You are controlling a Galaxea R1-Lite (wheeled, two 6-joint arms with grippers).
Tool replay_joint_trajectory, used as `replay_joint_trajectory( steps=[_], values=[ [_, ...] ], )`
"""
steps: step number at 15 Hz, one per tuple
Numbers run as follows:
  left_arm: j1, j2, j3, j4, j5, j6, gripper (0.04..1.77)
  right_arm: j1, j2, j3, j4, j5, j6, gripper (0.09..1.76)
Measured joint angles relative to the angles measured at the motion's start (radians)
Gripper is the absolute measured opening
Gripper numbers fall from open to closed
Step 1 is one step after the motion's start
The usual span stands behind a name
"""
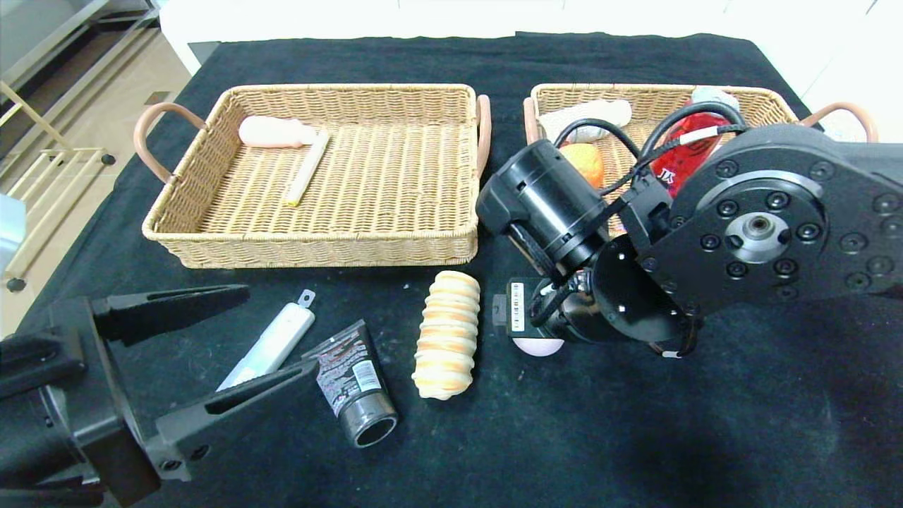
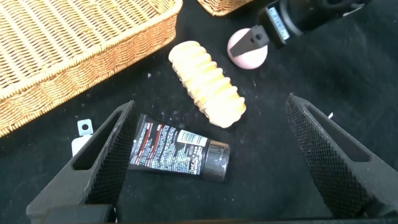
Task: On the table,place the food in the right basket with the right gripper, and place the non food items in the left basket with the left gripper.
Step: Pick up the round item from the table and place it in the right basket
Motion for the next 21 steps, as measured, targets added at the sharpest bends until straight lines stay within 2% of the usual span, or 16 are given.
replay_joint_trajectory(
  steps=[10, 13, 17, 18, 19, 21],
  values=[
    [0.001, 0.003, 0.002, 0.001, 0.002, 0.0, 1.72, 0.001, 0.032, -0.022, -0.001, -0.001, 0.018, 1.68],
    [0.002, 0.003, 0.002, 0.0, 0.002, 0.0, 1.72, 0.001, 0.037, -0.025, 0.0, 0.0, 0.019, 1.17],
    [0.002, 0.005, 0.003, 0.001, 0.002, 0.001, 1.72, 0.001, 0.042, -0.027, 0.0, 0.0, 0.02, 0.74],
    [0.002, 0.006, 0.003, 0.0, 0.002, 0.001, 1.72, 0.001, 0.043, -0.027, 0.0, 0.0, 0.02, 0.39],
    [0.002, 0.006, 0.003, 0.001, 0.001, 0.001, 1.72, 0.001, 0.044, -0.027, 0.0, -0.001, 0.022, 0.17],
    [0.002, 0.006, 0.003, 0.001, 0.0, 0.001, 1.72, 0.001, 0.046, -0.027, 0.0, -0.001, 0.025, 0.17]
  ],
)
